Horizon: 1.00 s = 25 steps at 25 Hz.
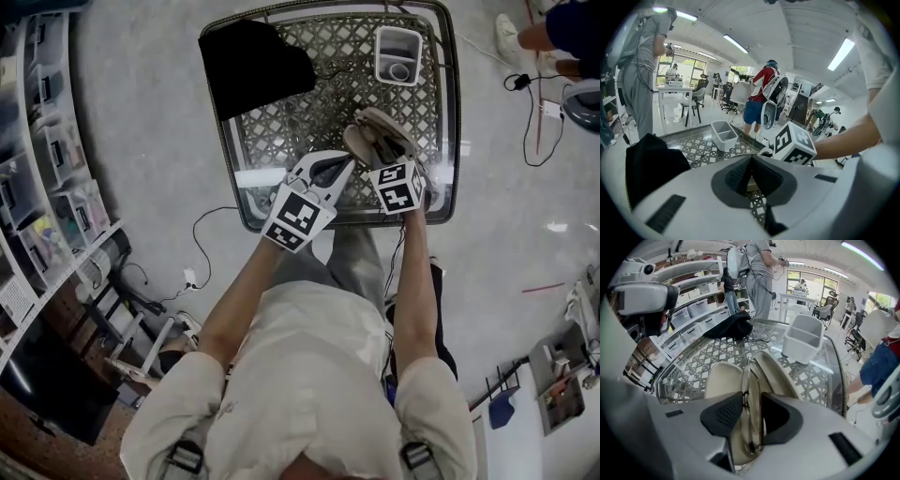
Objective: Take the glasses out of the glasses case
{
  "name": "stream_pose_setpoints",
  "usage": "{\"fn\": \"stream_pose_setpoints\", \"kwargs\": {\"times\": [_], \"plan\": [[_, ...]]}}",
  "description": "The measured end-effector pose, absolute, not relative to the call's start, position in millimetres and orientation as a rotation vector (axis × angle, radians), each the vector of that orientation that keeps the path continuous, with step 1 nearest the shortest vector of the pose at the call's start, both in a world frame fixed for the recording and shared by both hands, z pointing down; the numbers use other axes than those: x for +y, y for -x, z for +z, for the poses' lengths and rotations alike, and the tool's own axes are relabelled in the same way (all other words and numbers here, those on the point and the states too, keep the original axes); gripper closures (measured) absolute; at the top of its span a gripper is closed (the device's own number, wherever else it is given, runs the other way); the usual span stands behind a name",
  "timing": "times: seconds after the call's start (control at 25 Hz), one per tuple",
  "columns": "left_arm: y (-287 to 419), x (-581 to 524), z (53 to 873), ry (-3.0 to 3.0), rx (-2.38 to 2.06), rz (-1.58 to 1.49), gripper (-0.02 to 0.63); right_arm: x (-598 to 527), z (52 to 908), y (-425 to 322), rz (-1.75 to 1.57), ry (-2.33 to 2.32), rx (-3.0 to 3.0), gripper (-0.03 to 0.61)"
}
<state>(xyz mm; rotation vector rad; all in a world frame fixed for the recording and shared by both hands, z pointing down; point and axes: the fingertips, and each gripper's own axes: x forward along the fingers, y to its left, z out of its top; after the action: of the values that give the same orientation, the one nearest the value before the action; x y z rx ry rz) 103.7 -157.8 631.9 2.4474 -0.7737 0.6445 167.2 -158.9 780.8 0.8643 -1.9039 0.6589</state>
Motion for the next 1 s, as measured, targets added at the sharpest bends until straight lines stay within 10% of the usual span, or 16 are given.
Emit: {"fn": "stream_pose_setpoints", "kwargs": {"times": [1.0], "plan": [[-96,-164,624,-2.476,-0.761,0.642,0.601,-160,751,-156,0.595,-0.912,-1.94,0.472]]}}
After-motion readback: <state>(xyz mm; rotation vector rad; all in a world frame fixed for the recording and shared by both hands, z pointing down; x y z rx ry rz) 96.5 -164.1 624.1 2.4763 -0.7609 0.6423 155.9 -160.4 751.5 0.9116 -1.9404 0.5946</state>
